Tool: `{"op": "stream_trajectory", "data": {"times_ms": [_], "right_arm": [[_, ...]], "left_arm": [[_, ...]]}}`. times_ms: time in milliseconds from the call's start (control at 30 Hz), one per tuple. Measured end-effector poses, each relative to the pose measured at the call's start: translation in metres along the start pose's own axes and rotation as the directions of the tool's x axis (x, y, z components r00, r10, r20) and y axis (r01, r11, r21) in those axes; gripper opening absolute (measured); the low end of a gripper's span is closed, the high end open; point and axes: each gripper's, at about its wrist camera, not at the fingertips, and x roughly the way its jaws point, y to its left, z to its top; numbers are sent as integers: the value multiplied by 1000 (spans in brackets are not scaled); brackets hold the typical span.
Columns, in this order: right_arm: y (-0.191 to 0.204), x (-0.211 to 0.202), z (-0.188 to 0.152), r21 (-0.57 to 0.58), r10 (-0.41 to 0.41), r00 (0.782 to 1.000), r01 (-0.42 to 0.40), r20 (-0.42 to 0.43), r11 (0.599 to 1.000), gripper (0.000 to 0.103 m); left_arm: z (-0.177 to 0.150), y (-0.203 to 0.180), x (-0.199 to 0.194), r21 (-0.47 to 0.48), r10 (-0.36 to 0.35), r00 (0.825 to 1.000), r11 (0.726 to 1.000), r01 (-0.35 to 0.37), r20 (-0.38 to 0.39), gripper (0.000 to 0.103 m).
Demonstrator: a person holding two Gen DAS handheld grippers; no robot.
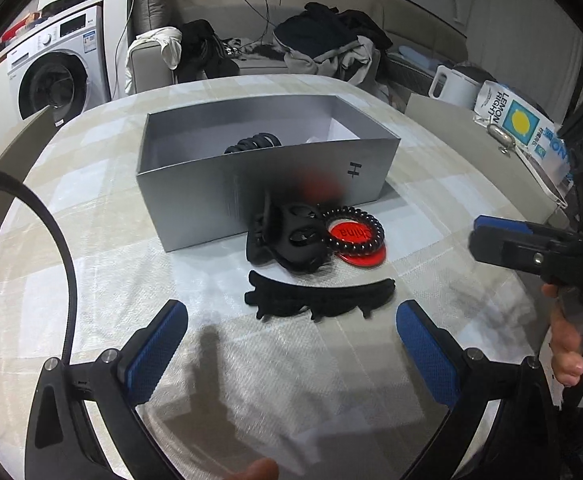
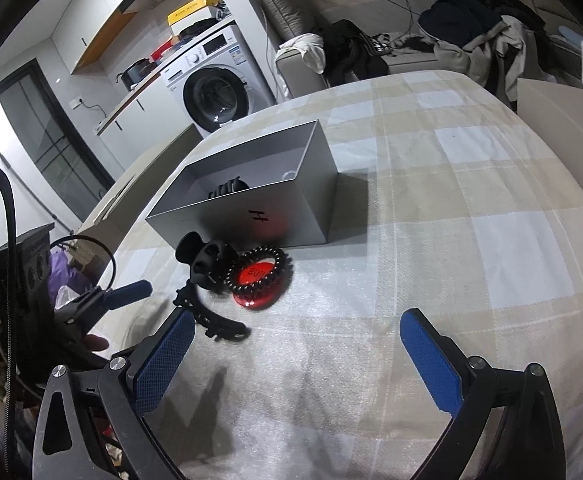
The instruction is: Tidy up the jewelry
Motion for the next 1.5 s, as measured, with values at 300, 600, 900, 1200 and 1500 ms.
{"op": "stream_trajectory", "data": {"times_ms": [300,600,900,1200,1500], "right_arm": [[-8,-3,2,24,-4,1000,4,6,1000,103],[-3,4,2,13,4,1000,-4,-15,1000,103],[-4,8,3,21,-1,1000,1,-22,1000,103],[0,19,9,20,24,998,-23,-60,1000,96],[9,44,20,27,86,987,-83,-133,996,42]], "left_arm": [[0,-9,13,89,21,997,996,-14,-75,101],[2,-10,16,127,31,995,992,-19,-93,87],[-2,-9,9,145,21,998,989,-12,-65,68],[-3,14,-10,1,8,1000,1000,-8,-9,68],[2,26,-18,-89,17,999,996,-13,50,68]]}}
